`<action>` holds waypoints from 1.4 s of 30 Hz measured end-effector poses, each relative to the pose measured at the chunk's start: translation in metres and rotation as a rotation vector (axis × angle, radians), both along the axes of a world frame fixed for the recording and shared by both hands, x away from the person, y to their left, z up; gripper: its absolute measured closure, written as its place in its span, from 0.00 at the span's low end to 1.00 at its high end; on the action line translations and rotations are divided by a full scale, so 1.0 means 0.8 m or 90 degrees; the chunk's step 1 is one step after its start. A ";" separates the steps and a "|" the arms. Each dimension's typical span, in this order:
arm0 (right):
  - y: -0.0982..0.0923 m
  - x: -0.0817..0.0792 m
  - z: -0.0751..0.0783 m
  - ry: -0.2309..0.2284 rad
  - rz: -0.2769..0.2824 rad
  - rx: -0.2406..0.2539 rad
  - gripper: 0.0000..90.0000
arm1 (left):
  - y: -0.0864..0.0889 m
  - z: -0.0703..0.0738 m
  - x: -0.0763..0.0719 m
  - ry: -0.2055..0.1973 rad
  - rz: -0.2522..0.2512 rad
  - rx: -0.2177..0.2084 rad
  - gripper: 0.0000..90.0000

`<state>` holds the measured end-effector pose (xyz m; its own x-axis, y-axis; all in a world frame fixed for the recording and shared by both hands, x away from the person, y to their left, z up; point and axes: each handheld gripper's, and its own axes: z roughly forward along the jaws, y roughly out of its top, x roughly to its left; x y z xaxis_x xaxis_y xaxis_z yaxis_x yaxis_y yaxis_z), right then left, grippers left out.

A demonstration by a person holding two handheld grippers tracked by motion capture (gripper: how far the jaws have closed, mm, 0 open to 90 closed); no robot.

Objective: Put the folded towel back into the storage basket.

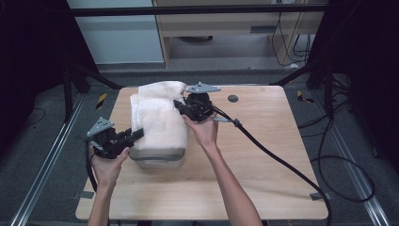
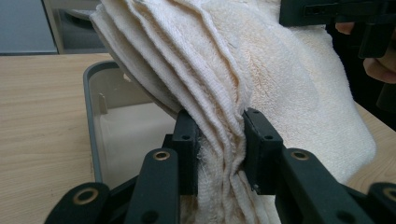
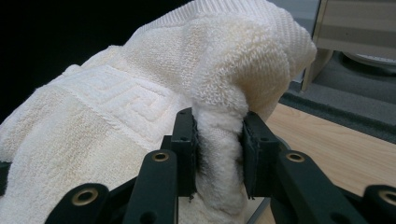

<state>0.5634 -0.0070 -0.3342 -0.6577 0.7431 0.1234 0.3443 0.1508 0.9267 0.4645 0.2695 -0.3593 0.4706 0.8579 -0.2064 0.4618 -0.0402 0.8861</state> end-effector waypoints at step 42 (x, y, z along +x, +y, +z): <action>0.037 0.032 -0.068 0.046 -0.014 -0.048 0.78 | 0.010 -0.052 0.031 0.067 0.040 0.059 0.76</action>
